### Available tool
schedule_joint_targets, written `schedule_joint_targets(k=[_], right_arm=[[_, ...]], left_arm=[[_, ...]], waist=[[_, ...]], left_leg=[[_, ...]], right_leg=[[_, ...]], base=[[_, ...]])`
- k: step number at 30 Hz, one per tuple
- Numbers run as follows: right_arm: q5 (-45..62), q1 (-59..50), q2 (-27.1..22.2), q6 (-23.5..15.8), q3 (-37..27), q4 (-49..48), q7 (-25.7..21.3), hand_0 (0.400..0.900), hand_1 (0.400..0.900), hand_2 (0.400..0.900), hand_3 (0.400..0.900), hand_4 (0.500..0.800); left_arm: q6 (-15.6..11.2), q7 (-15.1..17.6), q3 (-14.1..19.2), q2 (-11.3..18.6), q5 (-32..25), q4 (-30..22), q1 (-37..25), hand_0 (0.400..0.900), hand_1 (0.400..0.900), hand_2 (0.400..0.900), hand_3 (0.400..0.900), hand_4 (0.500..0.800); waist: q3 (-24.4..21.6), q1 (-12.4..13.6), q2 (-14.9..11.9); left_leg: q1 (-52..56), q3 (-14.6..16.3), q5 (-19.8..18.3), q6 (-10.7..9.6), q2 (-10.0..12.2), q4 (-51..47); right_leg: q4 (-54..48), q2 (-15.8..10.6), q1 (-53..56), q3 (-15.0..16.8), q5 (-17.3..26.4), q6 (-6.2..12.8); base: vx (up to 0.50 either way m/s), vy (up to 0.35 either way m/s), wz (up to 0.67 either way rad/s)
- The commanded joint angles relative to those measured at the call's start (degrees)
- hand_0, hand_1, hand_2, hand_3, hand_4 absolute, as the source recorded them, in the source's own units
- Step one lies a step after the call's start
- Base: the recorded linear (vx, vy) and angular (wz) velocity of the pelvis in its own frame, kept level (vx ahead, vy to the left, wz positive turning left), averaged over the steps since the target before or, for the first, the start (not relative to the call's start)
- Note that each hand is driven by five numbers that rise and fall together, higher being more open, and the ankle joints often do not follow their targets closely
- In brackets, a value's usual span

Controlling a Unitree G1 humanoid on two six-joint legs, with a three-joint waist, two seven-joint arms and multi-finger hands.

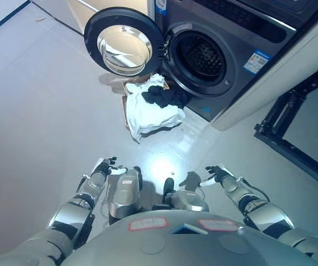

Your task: Put the clothes in the basket into the washing machine.

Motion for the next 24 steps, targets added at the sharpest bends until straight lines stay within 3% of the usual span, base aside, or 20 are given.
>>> schedule_joint_targets(k=[1, 5, 7, 8, 9, 10, 11, 12, 13, 14, 15, 17, 19, 21, 24], right_arm=[[-1.15, -3.67, -0.91, -1.57, 2.61, -3.62, -2.83, 0.9, 0.9, 0.9, 0.9, 0.8], [-2.65, -3.93, 0.64, -1.51, 4.19, -4.2, -2.26, 0.9, 0.9, 0.9, 0.9, 0.8], [-3.26, -3.49, 2.3, -1.56, 4.67, -4.62, -1.92, 0.9, 0.9, 0.9, 0.9, 0.8], [-4.19, -3.27, 2.72, -1.56, 5.27, -4.78, -1.65, 0.9, 0.9, 0.9, 0.9, 0.8], [-4.19, -3.27, 2.7, -1.56, 5.26, -4.77, -1.65, 0.9, 0.9, 0.9, 0.9, 0.8], [-5.49, -3.57, 2.9, -1.54, 6.43, -5.41, -1.33, 0.9, 0.9, 0.9, 0.9, 0.8], [-5.49, -3.57, 2.87, -1.54, 6.43, -5.41, -1.33, 0.9, 0.9, 0.9, 0.9, 0.8], [-6.13, -4.08, 2.72, -1.74, 6.86, -5.77, -1.1, 0.9, 0.9, 0.9, 0.9, 0.8], [-7.06, -5.63, 2.56, -1.9, 8.17, -7.24, -0.98, 0.9, 0.9, 0.9, 0.9, 0.8], [-7.97, -6.37, 2.42, -2.06, 9.04, -7.86, -1.04, 0.9, 0.9, 0.9, 0.9, 0.8], [-8.82, -7.86, 2.16, -2.26, 9.91, -8.72, -1.22, 0.9, 0.9, 0.9, 0.9, 0.8], [-9.14, -11.21, 1.65, -2.61, 11.36, -10.25, -1.36, 0.9, 0.9, 0.9, 0.9, 0.8], [-10.09, -15.99, 1.35, -2.91, 14.12, -12.05, -1.79, 0.9, 0.9, 0.9, 0.9, 0.8], [-9.51, -18.04, 2.42, -2.71, 14.7, -12.24, -1.94, 0.9, 0.9, 0.9, 0.9, 0.8], [-10.87, -24.19, 4.72, -2.23, 18.59, -13.44, -2.93, 0.9, 0.9, 0.9, 0.9, 0.8]], left_arm=[[-0.51, 2.91, -0.89, 3.04, -0.79, 0.16, -0.08, 0.9, 0.9, 0.9, 0.9, 0.8], [-0.67, 2.82, -0.59, 3.06, -0.88, 0.24, 0.46, 0.9, 0.9, 0.9, 0.9, 0.8], [-0.51, 2.56, -1.69, 4.16, -0.33, 0.13, -0.85, 0.9, 0.9, 0.9, 0.9, 0.8], [-0.62, 2.24, -2.14, 4.49, -0.17, 0.14, -1.17, 0.9, 0.9, 0.9, 0.9, 0.8], [-0.61, 2.23, -2.15, 4.47, -0.17, 0.13, -1.18, 0.9, 0.9, 0.9, 0.9, 0.8], [-0.55, 1.85, -2.38, 5.22, -0.29, -0.39, -1.52, 0.9, 0.9, 0.9, 0.9, 0.8], [-0.55, 1.85, -2.38, 5.19, -0.29, -0.39, -1.53, 0.9, 0.9, 0.9, 0.9, 0.8], [-0.52, 1.65, -2.38, 5.54, -0.28, -0.43, -1.95, 0.9, 0.9, 0.9, 0.9, 0.8], [-0.43, 1.54, -2.91, 6.08, -0.08, -0.72, -2.91, 0.9, 0.9, 0.9, 0.9, 0.8], [-0.4, 1.65, -3.15, 6.2, 0.1, -0.82, -3.6, 0.9, 0.9, 0.9, 0.9, 0.8], [-0.38, 1.9, -3.53, 6.43, 0.15, -0.82, -4.4, 0.9, 0.9, 0.9, 0.9, 0.8], [-0.42, 2.28, -4.52, 6.64, -0.53, -0.88, -6.67, 0.9, 0.9, 0.9, 0.9, 0.8], [-0.7, 3.06, -6.09, 7.0, -1.61, -0.59, -10.15, 0.9, 0.9, 0.9, 0.9, 0.8], [-0.73, 3.47, -6.51, 7.14, -2.47, -0.56, -12.29, 0.9, 0.9, 0.9, 0.9, 0.8], [-1.05, 5.39, -7.73, 8.66, -4.33, 0.56, -17.33, 0.9, 0.9, 0.9, 0.9, 0.8]], waist=[[-0.73, 2.31, -0.23], [-2.35, 3.49, -0.48], [-4.25, 4.47, -3.16], [-4.93, 4.64, -4.21], [-5.11, 4.76, -4.07], [-4.89, 4.47, -4.98], [-5.05, 4.61, -4.81], [-4.66, 4.29, -4.95], [-2.23, 3.07, -4.14], [-1.28, 2.71, -3.28], [-0.26, 2.08, -2.95], [1.58, 1.01, -1.62], [4.07, 0.23, -0.97], [5.54, -0.08, -1.37], [9.1, -0.03, -3.93]], left_leg=[[-7.8, 1.34, 6.51, 1.15, 3.31, -11.28], [-6.7, 1.96, 9.23, 1.14, 3.64, -10.51], [-7.99, 1.85, 9.36, 2.36, 2.05, -4.08], [-8.27, 1.71, 8.35, 3.18, 0.74, -2.48], [-8.48, 1.71, 8.38, 3.17, 0.95, -2.44], [-7.27, 1.4, 5.62, 4.99, -0.94, -0.95], [-7.44, 1.41, 5.67, 4.97, -0.69, -0.96], [-6.69, 1.16, 4.13, 6.26, -1.76, -0.18], [-4.0, 0.25, 2.16, 7.6, -2.66, 0.16], [-3.11, -0.25, 1.61, 7.92, -2.63, 0.27], [-2.14, -1.06, 0.85, 8.14, -3.17, 0.27], [0.0, -3.03, -0.18, 7.64, -3.08, -0.43], [1.35, -4.73, -1.89, 6.04, -2.71, -0.11], [1.29, -5.25, -2.28, 5.23, -2.83, 0.23], [-0.57, -5.54, -3.54, 3.13, -3.08, 1.49]], right_leg=[[2.69, -1.68, 7.95, 3.64, -8.4, 8.93], [3.58, -3.15, 11.1, 5.07, -11.12, 9.96], [10.31, -6.59, 10.7, 4.65, -10.41, 11.84], [14.82, -7.72, 9.09, 4.87, -6.64, 13.01], [14.76, -7.55, 8.87, 5.0, -6.48, 12.99], [25.24, -8.98, 4.2, 5.15, 1.09, 13.46], [25.14, -8.76, 4.0, 5.29, 1.28, 13.43], [31.02, -8.91, 1.89, 5.84, 6.92, 13.57], [40.96, -7.3, -3.51, 6.4, 10.36, 13.15], [42.98, -6.53, -5.7, 6.33, 10.93, 13.23], [44.73, -7.49, -8.23, 5.81, 9.86, 12.87], [42.08, -9.06, -13.78, 4.07, 4.98, 11.27], [32.56, -12.72, -17.66, 0.97, 0.63, 10.2], [27.31, -13.7, -18.76, 0.11, 1.39, 10.55], [12.33, -15.63, -21.7, -2.34, 8.11, 12.58]], base=[[0.4, 0.145, -0.56], [0.47, 0.195, -0.46], [0.64, 0.254, -0.07], [0.38, 0.161, 0.08], [0.44, 0.247, 0.3], [0.24, 0.155, 0.16], [0.39, 0.246, 0.37], [0.35, 0.211, 0.47], [0.43, 0.248, 0.63], [0.4, 0.164, 0.67], [0.27, 0.052, 0.52], [0.28, -0.032, 0.62], [0.19, -0.168, 0.63], [0.04, -0.151, 0.31], [0.04, -0.239, 0.4]])
